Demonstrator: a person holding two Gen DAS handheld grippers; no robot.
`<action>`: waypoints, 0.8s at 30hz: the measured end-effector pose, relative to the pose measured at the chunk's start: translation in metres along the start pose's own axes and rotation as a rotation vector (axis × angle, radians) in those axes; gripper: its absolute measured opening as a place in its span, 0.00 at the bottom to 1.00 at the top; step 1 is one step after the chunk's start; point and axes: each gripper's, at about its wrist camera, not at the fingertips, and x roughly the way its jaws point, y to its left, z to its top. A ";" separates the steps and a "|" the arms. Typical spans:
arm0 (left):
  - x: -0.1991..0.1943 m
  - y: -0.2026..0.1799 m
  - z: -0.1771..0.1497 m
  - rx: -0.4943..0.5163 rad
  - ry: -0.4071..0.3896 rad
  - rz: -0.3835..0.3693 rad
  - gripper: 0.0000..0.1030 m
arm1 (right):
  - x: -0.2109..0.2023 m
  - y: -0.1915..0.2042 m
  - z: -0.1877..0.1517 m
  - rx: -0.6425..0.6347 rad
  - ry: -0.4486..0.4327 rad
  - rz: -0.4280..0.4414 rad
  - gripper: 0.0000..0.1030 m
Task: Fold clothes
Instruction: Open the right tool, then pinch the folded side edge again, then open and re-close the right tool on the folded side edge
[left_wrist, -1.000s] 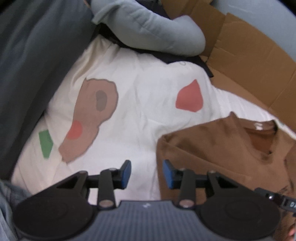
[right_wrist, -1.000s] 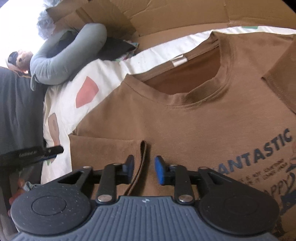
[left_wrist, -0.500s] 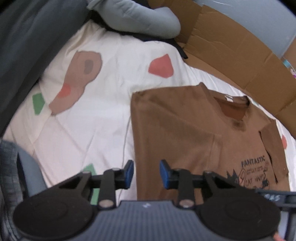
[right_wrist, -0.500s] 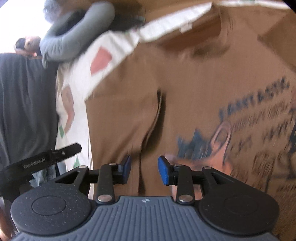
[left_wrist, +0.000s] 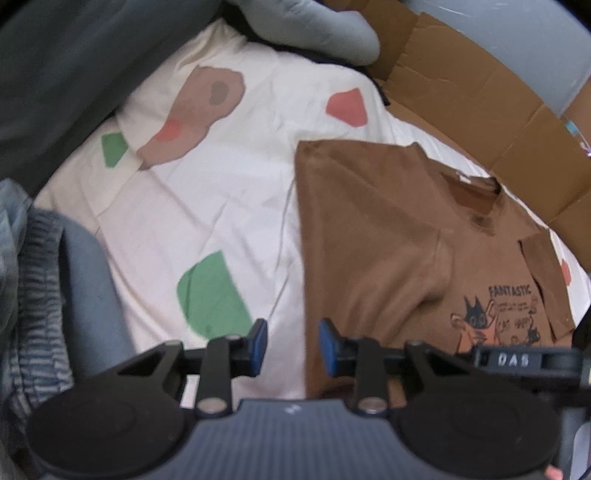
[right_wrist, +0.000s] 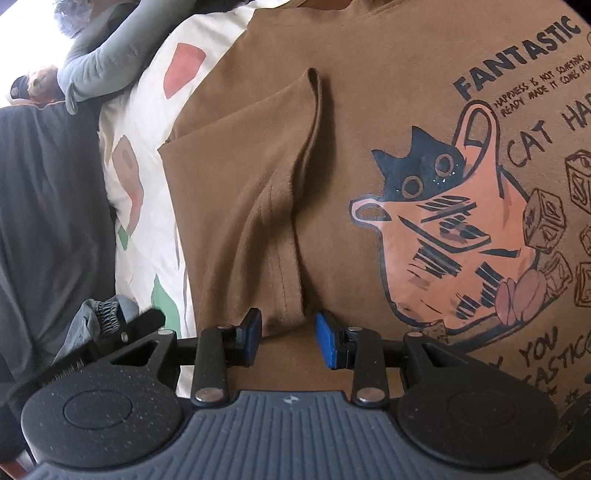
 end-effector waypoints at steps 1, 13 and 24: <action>0.000 0.002 -0.003 -0.010 0.000 -0.006 0.31 | 0.002 0.000 -0.002 0.004 0.000 -0.001 0.37; 0.001 0.008 -0.017 -0.052 0.003 -0.025 0.24 | -0.023 0.028 -0.002 -0.129 -0.041 -0.081 0.03; 0.006 -0.007 -0.017 0.006 -0.007 0.008 0.24 | -0.030 0.036 -0.007 -0.173 -0.037 -0.135 0.06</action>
